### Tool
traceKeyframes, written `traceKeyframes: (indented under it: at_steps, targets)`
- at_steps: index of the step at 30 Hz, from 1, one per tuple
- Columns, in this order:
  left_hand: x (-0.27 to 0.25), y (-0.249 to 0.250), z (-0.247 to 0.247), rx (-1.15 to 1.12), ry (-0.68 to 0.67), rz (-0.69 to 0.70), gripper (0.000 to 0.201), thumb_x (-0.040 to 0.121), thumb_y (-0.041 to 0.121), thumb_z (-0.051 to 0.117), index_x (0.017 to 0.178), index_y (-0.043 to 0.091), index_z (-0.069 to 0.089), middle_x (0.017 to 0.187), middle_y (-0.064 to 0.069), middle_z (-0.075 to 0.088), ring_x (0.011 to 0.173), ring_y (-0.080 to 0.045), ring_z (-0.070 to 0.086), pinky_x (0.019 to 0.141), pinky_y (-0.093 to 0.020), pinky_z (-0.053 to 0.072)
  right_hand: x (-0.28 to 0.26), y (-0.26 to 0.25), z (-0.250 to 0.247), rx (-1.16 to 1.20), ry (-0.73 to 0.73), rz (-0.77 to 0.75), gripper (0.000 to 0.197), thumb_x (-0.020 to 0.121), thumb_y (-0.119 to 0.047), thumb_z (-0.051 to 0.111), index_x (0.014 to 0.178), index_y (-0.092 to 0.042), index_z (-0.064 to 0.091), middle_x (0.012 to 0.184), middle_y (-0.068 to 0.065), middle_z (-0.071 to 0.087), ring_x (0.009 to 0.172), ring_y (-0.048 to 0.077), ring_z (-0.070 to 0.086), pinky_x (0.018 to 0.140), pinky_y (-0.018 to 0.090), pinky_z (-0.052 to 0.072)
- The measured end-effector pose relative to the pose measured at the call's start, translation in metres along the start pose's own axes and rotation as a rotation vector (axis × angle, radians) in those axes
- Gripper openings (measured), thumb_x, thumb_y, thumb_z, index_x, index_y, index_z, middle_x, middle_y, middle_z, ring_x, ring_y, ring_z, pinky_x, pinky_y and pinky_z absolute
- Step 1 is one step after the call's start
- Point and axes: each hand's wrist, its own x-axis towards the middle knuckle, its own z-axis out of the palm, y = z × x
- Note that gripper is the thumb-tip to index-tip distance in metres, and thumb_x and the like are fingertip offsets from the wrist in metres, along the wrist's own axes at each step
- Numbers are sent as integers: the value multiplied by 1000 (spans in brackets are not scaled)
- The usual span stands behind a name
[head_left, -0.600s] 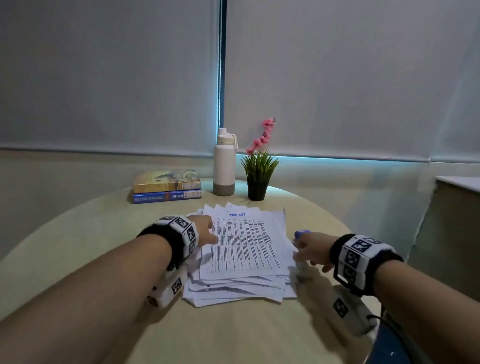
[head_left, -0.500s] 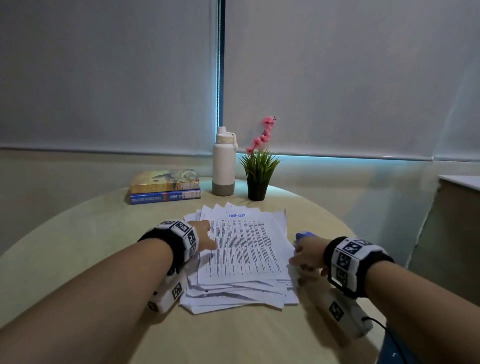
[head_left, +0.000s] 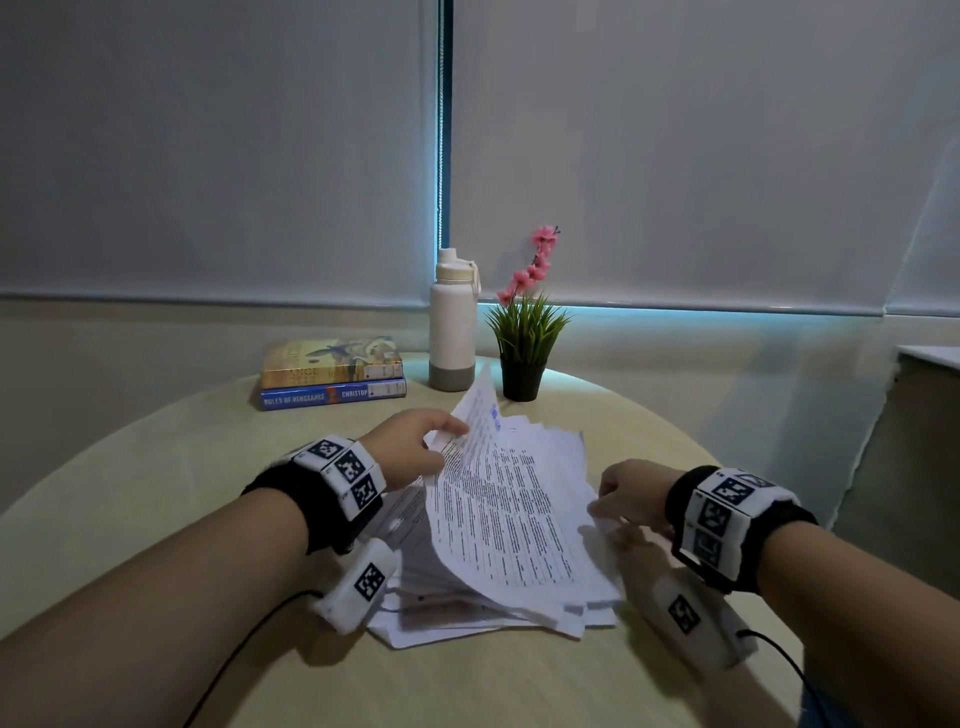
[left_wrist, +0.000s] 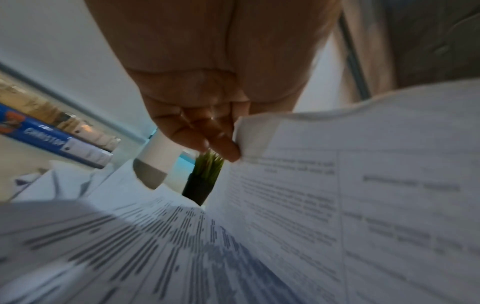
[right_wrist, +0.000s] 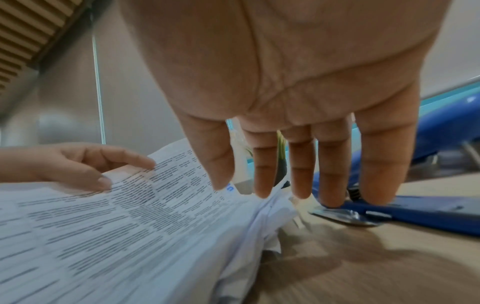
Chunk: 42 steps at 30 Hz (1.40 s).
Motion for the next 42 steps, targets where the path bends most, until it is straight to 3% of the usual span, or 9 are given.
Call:
traceKeyframes:
  at_steps: [8,14,16,19,24,27,34,39,42]
  targets:
    - [-53,13,-8,-110,131,296,52,85,-2,60,122,34,52,125,6,55,69,-11,53,67,-19,49,-1,13,1,407,89,-4,37,90,-41,55,69,-11,51,64,4,52,58,18,46,62,29,34]
    - [-75,9,-5,-161,208,409,51,85,11,60,121,43,47,122,15,53,84,-7,60,70,-14,50,26,27,7,1414,343,130,104,31,-23,94,120,-12,41,103,22,61,83,33,65,73,56,55]
    - [-78,8,-6,-183,145,360,57,87,4,62,122,45,42,113,11,57,77,-1,62,68,-15,51,12,15,-3,1501,373,68,84,47,-5,86,121,-3,47,98,23,66,74,33,69,68,51,57]
    - [-78,9,-18,29,133,263,64,84,14,69,129,42,35,126,8,49,94,-1,57,87,-25,51,-6,4,-22,1353,437,-77,15,78,9,60,88,-2,62,75,14,64,51,17,63,51,25,51]
    - [-56,60,-60,292,463,477,79,70,54,61,139,23,40,138,-4,43,127,-20,41,109,-39,33,-24,-12,-50,1001,562,-255,19,82,-1,54,74,-14,64,69,2,65,64,19,61,60,27,49]
    - [-34,90,-76,374,377,364,89,69,51,74,143,24,34,146,-2,40,134,-21,36,112,-43,31,-29,-20,-62,1011,457,-368,13,82,-3,60,80,-14,67,84,11,71,76,29,67,76,41,55]
    - [-16,69,-67,156,-86,42,5,86,24,68,87,20,65,85,-3,73,79,-21,71,77,-40,56,-28,-11,-61,1098,332,-400,21,96,-31,46,97,-19,63,87,3,67,78,16,64,65,26,48]
    - [-21,48,-64,224,-91,-16,15,89,23,62,83,36,59,89,4,72,79,-13,70,75,-34,56,4,41,-38,-294,213,30,41,92,-37,47,129,-20,47,130,7,56,117,26,53,93,30,41]
    - [-20,39,-64,224,-74,-19,9,91,25,58,90,32,64,94,-3,74,85,-20,71,85,-41,56,16,50,-17,-358,-5,88,49,85,-40,51,126,-13,51,127,9,58,115,28,55,97,35,44]
